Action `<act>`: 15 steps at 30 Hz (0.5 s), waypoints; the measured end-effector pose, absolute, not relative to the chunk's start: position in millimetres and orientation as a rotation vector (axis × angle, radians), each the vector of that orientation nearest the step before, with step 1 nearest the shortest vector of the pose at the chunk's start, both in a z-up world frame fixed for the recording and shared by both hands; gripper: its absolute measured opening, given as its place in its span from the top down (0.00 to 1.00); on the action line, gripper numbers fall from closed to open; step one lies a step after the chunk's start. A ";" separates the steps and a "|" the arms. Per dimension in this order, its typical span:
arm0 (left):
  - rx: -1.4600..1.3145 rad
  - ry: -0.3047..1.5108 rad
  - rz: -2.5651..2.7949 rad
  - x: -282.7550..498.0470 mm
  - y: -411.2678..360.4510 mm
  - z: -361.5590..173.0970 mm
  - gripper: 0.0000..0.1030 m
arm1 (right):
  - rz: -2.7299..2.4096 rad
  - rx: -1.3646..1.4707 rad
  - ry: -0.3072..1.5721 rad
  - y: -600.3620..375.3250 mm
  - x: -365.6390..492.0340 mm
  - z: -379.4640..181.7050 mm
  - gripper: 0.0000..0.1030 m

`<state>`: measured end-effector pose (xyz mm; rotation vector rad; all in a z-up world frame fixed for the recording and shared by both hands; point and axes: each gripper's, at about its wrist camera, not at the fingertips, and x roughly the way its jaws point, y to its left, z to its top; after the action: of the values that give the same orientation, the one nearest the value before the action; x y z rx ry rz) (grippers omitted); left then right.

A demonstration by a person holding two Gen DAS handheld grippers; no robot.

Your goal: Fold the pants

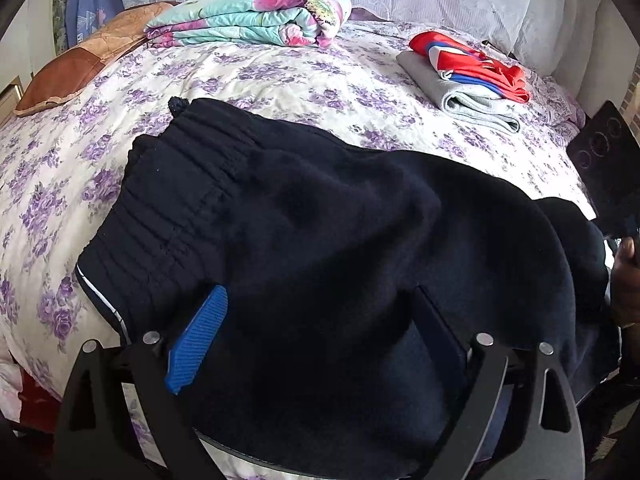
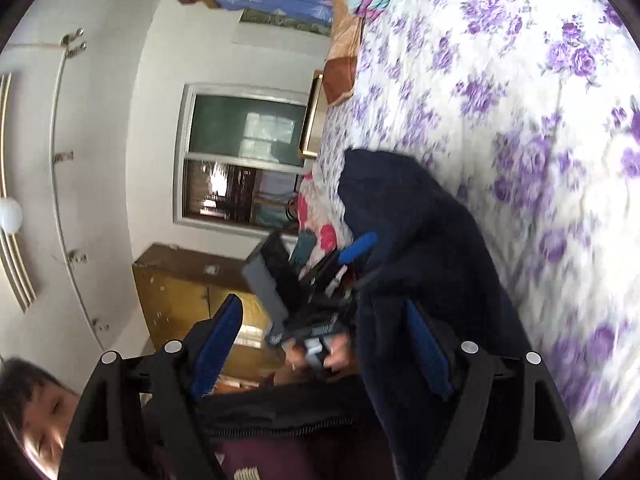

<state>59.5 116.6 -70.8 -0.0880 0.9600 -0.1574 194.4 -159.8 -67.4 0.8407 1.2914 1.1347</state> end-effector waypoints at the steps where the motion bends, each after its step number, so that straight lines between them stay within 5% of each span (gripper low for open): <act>1: -0.091 0.961 -0.159 59.1 117.1 -70.6 0.13 | 1.108 0.816 1.319 -159.5 187.3 -67.0 0.19; 8: -0.090 0.956 -0.157 58.7 115.8 -70.6 0.13 | 0.940 0.757 1.437 -172.0 162.8 -73.3 0.20; 13: -0.084 0.954 -0.151 58.5 114.8 -71.0 0.10 | 0.984 0.857 1.428 -157.7 184.9 -88.7 0.12; 15: -0.090 0.952 -0.150 59.3 114.8 -71.1 0.09 | 0.947 0.804 1.343 -148.7 200.6 -90.7 0.21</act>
<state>59.3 114.8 -71.1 -0.0898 0.9522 -0.1496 200.6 -148.7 -90.7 0.8044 1.3430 0.9473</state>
